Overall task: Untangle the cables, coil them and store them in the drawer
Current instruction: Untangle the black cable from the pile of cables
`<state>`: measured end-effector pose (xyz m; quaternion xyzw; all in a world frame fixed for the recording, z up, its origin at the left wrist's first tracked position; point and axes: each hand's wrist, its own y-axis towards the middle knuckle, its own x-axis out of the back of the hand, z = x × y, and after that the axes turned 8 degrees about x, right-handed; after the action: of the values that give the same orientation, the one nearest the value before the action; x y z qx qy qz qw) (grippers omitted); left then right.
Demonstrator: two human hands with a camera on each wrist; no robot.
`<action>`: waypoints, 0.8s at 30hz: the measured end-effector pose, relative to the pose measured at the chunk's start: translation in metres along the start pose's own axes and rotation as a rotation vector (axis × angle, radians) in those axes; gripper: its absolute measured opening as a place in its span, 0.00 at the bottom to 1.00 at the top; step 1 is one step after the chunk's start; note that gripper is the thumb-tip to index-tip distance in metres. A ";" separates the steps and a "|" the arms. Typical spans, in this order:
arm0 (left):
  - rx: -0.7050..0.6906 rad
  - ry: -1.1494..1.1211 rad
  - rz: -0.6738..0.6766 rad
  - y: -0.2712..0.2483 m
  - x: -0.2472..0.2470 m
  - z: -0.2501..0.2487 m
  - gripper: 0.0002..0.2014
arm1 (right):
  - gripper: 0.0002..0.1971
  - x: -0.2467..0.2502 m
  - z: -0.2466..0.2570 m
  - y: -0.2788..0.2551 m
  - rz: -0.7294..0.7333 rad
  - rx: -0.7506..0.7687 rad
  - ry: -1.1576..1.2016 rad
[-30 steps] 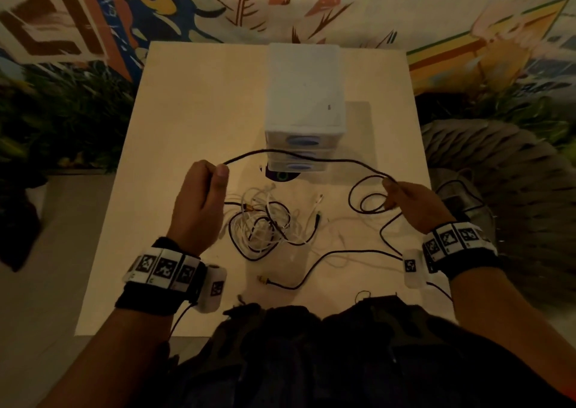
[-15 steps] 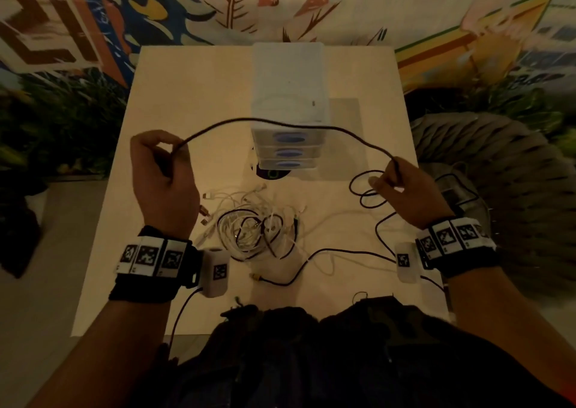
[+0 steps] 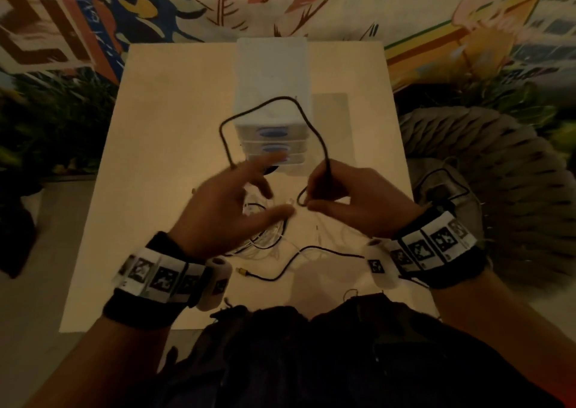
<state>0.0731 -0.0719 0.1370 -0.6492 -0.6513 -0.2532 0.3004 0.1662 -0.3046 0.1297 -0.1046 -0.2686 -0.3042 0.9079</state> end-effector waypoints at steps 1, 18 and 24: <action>-0.013 0.066 0.062 0.002 -0.012 -0.005 0.39 | 0.12 -0.004 0.006 0.000 -0.007 0.028 0.073; 0.133 -0.293 -0.333 0.003 -0.014 -0.010 0.17 | 0.17 -0.067 -0.105 -0.088 0.271 -0.225 -0.368; 0.129 -0.276 -0.314 0.002 0.003 0.009 0.17 | 0.14 -0.074 -0.104 -0.083 0.260 -0.330 -0.500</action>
<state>0.0746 -0.0630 0.1326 -0.5478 -0.7941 -0.1635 0.2064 0.1104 -0.3703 0.0049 -0.3550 -0.4148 -0.1902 0.8159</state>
